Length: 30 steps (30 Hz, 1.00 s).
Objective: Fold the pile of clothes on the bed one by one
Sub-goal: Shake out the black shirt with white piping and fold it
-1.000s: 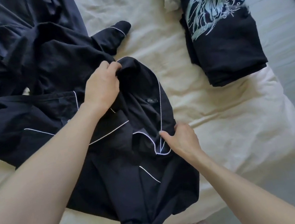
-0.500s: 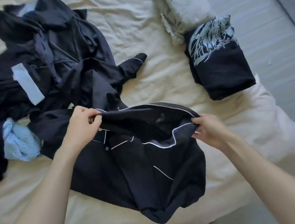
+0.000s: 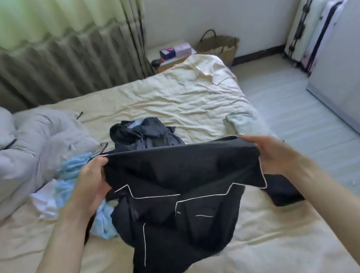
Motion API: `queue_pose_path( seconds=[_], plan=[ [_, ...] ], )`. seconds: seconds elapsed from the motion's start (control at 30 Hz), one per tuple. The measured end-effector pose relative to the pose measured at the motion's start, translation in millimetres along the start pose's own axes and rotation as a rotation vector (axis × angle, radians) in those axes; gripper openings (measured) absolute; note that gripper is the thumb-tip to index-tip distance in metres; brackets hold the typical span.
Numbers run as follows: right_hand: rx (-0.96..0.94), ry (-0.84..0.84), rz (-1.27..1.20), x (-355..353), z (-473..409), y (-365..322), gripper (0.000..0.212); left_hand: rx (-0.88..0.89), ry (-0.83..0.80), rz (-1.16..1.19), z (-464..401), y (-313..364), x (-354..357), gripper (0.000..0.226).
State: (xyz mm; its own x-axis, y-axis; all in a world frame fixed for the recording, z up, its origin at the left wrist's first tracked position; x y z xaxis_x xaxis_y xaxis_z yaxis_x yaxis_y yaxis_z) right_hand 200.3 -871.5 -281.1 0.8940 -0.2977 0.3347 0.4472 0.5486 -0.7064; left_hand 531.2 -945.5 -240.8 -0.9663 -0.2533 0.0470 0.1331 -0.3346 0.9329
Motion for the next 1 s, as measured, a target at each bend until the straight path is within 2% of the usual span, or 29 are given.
queue_pose_path(
  seconds=[0.13,0.27,0.33,0.4,0.47,0.5,0.57,0.67,0.73,0.8,0.87,0.93,1.0],
  plan=[
    [-0.198,-0.068,0.065,64,52,-92,0.021,0.144,-0.013,0.135,39,108,-11,0.029],
    [-0.539,-0.147,0.268,116,112,-159,0.047,0.284,-0.012,0.228,79,186,-35,0.029],
    [-0.752,-0.091,0.537,131,134,-175,0.061,0.336,-0.065,0.206,97,208,-43,0.026],
    [-0.989,0.071,1.004,144,147,-180,0.067,0.441,-0.099,0.060,113,222,-54,0.020],
    [-1.161,0.198,1.408,156,149,-174,0.068,0.627,-0.108,-0.242,128,230,-58,0.024],
    [-1.218,0.238,1.542,161,148,-169,0.066,0.707,-0.101,-0.384,135,232,-58,0.028],
    [-1.317,0.283,1.716,169,148,-159,0.049,0.829,-0.038,-0.604,144,237,-58,0.026],
    [-1.359,0.276,1.636,176,152,-168,0.022,0.972,0.171,-0.830,153,253,-63,0.025],
    [-1.402,0.309,1.383,177,163,-195,0.015,1.055,0.333,-0.877,160,270,-70,0.026],
    [-1.445,0.347,1.171,179,177,-215,0.010,1.159,0.468,-0.924,170,281,-72,0.017],
    [-1.411,0.352,1.192,187,174,-217,0.013,1.191,0.493,-1.007,170,280,-64,0.008],
    [-1.323,0.347,1.378,195,162,-206,0.016,1.087,0.426,-1.031,158,269,-60,0.009],
    [-1.329,0.360,1.345,196,163,-211,0.016,1.024,0.410,-0.883,156,269,-64,0.012]
  ],
)
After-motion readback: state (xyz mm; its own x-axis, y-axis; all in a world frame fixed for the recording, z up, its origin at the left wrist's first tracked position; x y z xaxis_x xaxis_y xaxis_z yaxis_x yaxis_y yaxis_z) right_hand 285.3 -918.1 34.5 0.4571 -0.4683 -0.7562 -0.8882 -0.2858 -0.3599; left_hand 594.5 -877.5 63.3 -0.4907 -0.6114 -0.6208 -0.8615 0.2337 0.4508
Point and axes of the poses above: each hand's wrist, its own z-axis away from the middle knuckle, its own x-axis out of the palm, y = z × x, the point moved 10 cm from there along -z, towards the middle knuckle, and after that the axes turned 12 degrees about y, right-handed, at the moved point
